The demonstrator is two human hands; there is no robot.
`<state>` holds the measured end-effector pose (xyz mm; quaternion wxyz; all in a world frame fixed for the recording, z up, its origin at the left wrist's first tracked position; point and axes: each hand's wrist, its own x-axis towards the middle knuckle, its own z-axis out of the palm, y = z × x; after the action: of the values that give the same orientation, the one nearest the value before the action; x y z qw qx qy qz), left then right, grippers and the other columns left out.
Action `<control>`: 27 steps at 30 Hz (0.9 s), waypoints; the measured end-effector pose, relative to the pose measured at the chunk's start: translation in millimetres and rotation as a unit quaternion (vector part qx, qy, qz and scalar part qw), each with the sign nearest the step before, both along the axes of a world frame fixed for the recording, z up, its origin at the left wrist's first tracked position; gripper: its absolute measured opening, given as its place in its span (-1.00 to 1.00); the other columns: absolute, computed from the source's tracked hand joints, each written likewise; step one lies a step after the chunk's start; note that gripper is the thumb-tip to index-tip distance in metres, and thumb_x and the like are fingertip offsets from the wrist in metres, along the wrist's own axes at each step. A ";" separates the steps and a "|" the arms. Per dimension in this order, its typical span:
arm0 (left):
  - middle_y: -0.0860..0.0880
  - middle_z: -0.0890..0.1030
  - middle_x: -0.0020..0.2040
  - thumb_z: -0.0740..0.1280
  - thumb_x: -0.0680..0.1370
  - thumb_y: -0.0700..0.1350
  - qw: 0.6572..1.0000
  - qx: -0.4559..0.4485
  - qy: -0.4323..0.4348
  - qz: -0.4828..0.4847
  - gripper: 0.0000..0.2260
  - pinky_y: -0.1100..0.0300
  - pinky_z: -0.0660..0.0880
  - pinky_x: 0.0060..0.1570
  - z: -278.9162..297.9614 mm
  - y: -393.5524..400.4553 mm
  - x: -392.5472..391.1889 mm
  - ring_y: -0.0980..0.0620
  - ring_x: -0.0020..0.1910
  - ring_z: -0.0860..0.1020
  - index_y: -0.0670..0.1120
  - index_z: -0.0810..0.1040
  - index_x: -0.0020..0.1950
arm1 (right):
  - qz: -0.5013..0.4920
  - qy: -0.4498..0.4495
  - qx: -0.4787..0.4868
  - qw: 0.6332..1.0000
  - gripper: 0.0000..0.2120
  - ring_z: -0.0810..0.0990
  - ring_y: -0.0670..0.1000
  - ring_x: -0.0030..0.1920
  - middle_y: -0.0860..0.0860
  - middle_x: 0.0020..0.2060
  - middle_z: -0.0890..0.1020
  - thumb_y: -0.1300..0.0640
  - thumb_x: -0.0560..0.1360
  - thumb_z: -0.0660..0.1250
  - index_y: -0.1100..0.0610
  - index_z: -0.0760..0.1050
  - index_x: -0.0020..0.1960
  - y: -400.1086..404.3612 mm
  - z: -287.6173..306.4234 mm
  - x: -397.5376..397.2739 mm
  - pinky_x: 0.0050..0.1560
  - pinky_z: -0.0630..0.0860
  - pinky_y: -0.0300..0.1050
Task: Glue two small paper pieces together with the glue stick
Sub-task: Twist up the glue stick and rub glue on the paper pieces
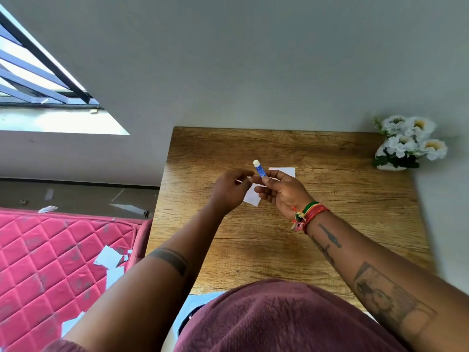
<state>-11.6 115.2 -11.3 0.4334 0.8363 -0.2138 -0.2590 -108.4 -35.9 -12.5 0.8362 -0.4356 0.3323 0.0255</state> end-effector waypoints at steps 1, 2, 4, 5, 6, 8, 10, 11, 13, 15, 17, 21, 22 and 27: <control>0.21 0.72 0.01 0.38 0.59 0.04 0.996 -0.056 0.066 0.021 -0.83 0.15 0.55 0.00 5.6 -3.9 -2.5 0.30 -0.02 0.64 0.27 0.70 0.09 | 0.004 -0.004 0.000 1.000 -0.78 0.73 0.09 -0.07 0.15 0.06 0.74 0.25 0.62 0.31 0.20 0.52 0.26 0.3 0.4 0.2 -0.07 0.64 -0.11; 0.22 0.73 0.01 0.38 0.59 0.04 0.988 -0.094 0.117 0.040 -0.83 0.17 0.51 -0.01 10.3 -6.9 -4.3 0.32 -0.01 0.64 0.31 0.70 0.05 | 0.008 -0.008 0.000 1.000 -0.77 0.73 0.08 -0.06 0.13 0.04 0.74 0.24 0.62 0.31 0.20 0.52 0.27 0.5 1.0 0.4 -0.08 0.64 -0.11; 0.14 0.75 0.03 0.37 0.62 0.01 0.973 -0.127 0.180 0.062 -0.84 0.20 0.47 -0.02 15.7 -10.8 -6.0 0.27 0.00 0.67 0.24 0.72 0.09 | 0.019 -0.015 0.000 1.000 -0.78 0.74 0.07 -0.07 0.14 0.03 0.74 0.22 0.62 0.32 0.18 0.55 0.26 0.7 2.2 1.1 -0.09 0.64 -0.12; 0.10 0.76 0.03 0.36 0.64 -0.02 0.969 -0.136 0.197 0.066 -0.83 0.23 0.47 -0.04 16.8 -12.3 -6.2 0.24 0.01 0.68 0.16 0.72 0.14 | 0.026 -0.019 -0.002 0.999 -0.79 0.74 0.07 -0.07 0.14 0.03 0.74 0.21 0.62 0.32 0.17 0.56 0.24 0.7 3.1 1.5 -0.09 0.64 -0.12; 0.07 0.76 0.04 0.36 0.65 -0.05 0.965 -0.143 0.208 0.069 -0.82 0.26 0.47 -0.05 17.0 -13.5 -6.3 0.21 0.01 0.69 0.09 0.71 0.18 | 0.035 -0.023 -0.006 0.999 -0.80 0.74 0.06 -0.07 0.14 0.04 0.74 0.20 0.63 0.31 0.15 0.57 0.23 0.4 3.7 1.7 -0.09 0.65 -0.13; 0.03 0.76 0.04 0.35 0.66 -0.08 0.961 -0.153 0.220 0.074 -0.82 0.25 0.47 -0.06 17.7 -15.0 -6.9 0.15 0.02 0.71 0.01 0.70 0.21 | 0.060 -0.028 -0.019 0.998 -0.80 0.73 0.04 -0.06 0.14 0.07 0.74 0.18 0.65 0.29 0.13 0.58 0.24 -0.9 4.7 1.7 -0.07 0.65 -0.13; 0.00 0.77 0.02 0.34 0.67 -0.11 0.954 -0.164 0.234 0.085 -0.82 0.25 0.52 -0.06 18.4 -15.5 -7.0 0.08 0.00 0.73 -0.04 0.70 0.21 | 0.095 -0.027 -0.040 0.994 -0.79 0.73 0.05 -0.05 0.14 0.10 0.73 0.17 0.66 0.26 0.11 0.58 0.25 -3.6 5.3 1.3 -0.03 0.65 -0.10; 0.00 0.77 0.00 0.33 0.67 -0.12 0.951 -0.171 0.243 0.090 -0.82 0.28 0.56 -0.09 18.2 -15.3 -7.0 0.09 -0.03 0.73 -0.06 0.70 0.21 | 0.116 -0.023 -0.056 0.991 -0.79 0.73 0.05 -0.05 0.14 0.10 0.73 0.17 0.67 0.25 0.11 0.58 0.25 -5.0 5.4 1.3 -0.01 0.65 -0.08; 0.06 0.77 -0.07 0.33 0.68 -0.13 0.953 -0.166 0.236 0.094 -0.82 0.33 0.56 -0.15 17.4 -15.2 -7.1 0.19 -0.09 0.71 -0.04 0.71 0.18 | 0.156 -0.013 -0.108 0.982 -0.79 0.72 0.01 -0.07 0.10 0.06 0.75 0.18 0.67 0.25 0.12 0.59 0.25 -7.8 5.6 0.8 0.01 0.64 -0.06; 0.15 0.76 -0.06 0.33 0.67 -0.13 0.963 -0.143 0.207 0.094 -0.82 0.32 0.50 -0.11 14.7 -15.0 -7.0 0.30 -0.09 0.67 0.04 0.72 0.14 | 0.175 0.004 -0.183 0.967 -0.80 0.71 -0.02 -0.11 0.04 -0.02 0.76 0.19 0.65 0.29 0.14 0.61 0.23 -10.3 5.8 0.8 0.02 0.64 -0.02; 0.19 0.75 -0.02 0.34 0.67 -0.15 0.967 -0.138 0.195 0.088 -0.82 0.31 0.48 -0.04 12.0 -15.6 -8.1 0.33 -0.03 0.66 0.03 0.72 0.15 | 0.182 0.015 -0.245 0.952 -0.84 0.70 -0.03 -0.15 0.02 -0.08 0.77 0.20 0.60 0.36 0.11 0.63 0.16 -11.4 6.6 1.0 -0.01 0.66 -0.03; 0.16 0.74 0.04 0.36 0.66 -0.15 0.970 -0.129 0.187 0.086 -0.81 0.31 0.48 0.06 9.8 -19.1 -13.5 0.31 0.08 0.65 -0.02 0.71 0.22 | 0.163 0.045 -0.327 0.930 -0.82 0.68 -0.07 -0.29 0.06 -0.18 0.71 0.16 0.50 0.51 0.17 0.58 0.05 -7.5 7.3 1.4 -0.25 0.59 -0.16; 0.13 0.74 0.07 0.37 0.66 -0.14 0.970 -0.125 0.187 0.090 -0.80 0.29 0.48 0.08 9.9 -20.7 -14.8 0.28 0.11 0.65 -0.03 0.71 0.24 | 0.154 0.053 -0.335 0.928 -0.76 0.68 -0.05 -0.29 0.09 -0.17 0.71 0.15 0.49 0.52 0.20 0.55 0.06 -6.6 7.1 1.3 -0.28 0.57 -0.17; 0.13 0.75 0.02 0.36 0.66 -0.11 0.968 -0.118 0.189 0.116 -0.81 0.35 0.46 -0.04 10.8 -22.5 -13.2 0.32 0.01 0.65 0.00 0.70 0.24 | 0.182 0.012 -0.268 0.946 -0.75 0.71 0.01 -0.18 0.07 0.04 0.70 0.13 0.61 0.38 0.10 0.53 0.28 -6.3 7.9 -3.2 -0.23 0.58 -0.17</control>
<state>-24.8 92.7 -0.4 0.5887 0.7342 -0.0592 -0.3331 -111.7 -42.2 -4.6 0.6656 -0.6963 0.2519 0.0931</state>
